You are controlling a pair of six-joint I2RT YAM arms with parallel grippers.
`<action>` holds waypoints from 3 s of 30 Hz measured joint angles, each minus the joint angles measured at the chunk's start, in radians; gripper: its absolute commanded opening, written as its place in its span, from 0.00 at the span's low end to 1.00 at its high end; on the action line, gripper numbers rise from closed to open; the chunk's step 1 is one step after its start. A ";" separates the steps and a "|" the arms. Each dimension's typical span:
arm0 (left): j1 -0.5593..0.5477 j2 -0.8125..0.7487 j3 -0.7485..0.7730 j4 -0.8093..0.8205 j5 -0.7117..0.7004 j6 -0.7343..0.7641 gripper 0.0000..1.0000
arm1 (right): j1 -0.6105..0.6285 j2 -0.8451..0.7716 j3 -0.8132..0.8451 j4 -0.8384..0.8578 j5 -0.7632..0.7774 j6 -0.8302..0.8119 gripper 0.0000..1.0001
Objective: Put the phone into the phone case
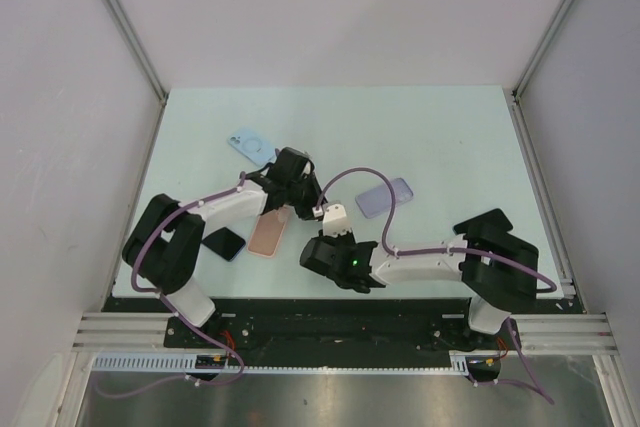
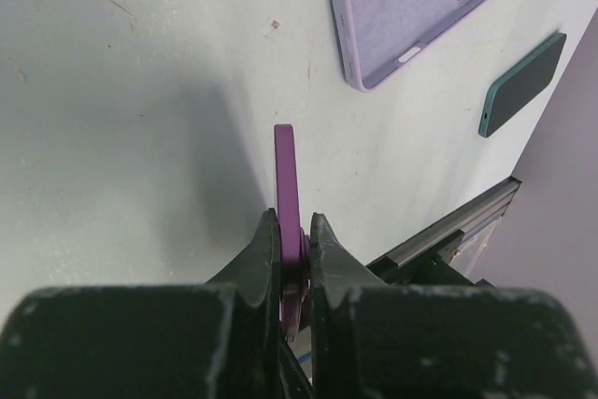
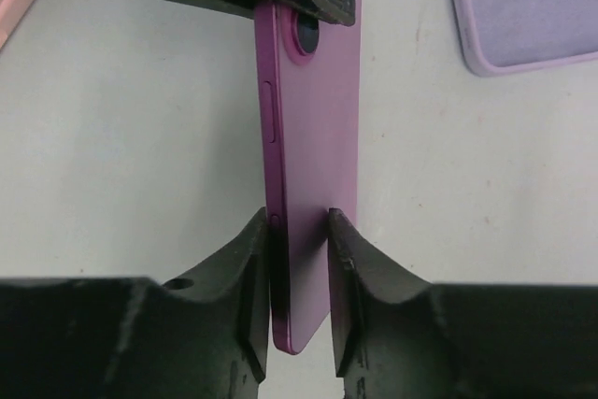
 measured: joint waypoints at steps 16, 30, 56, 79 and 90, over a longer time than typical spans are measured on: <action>0.049 -0.124 0.103 -0.114 -0.027 0.122 0.81 | 0.012 -0.022 0.024 -0.120 0.025 0.056 0.00; 0.317 -0.226 0.137 -0.401 -0.243 0.477 0.64 | -0.090 -0.463 -0.188 -0.105 -0.170 0.087 0.00; 0.314 0.119 0.135 -0.482 -0.366 0.639 0.30 | -0.228 -0.770 -0.302 -0.095 -0.284 0.062 0.00; 0.171 0.038 0.006 -0.364 -0.158 0.496 0.00 | -0.241 -0.832 -0.314 -0.095 -0.314 0.080 0.00; 0.008 0.006 -0.109 -0.137 -0.026 0.185 0.42 | -0.247 -0.858 -0.385 -0.084 -0.320 0.119 0.00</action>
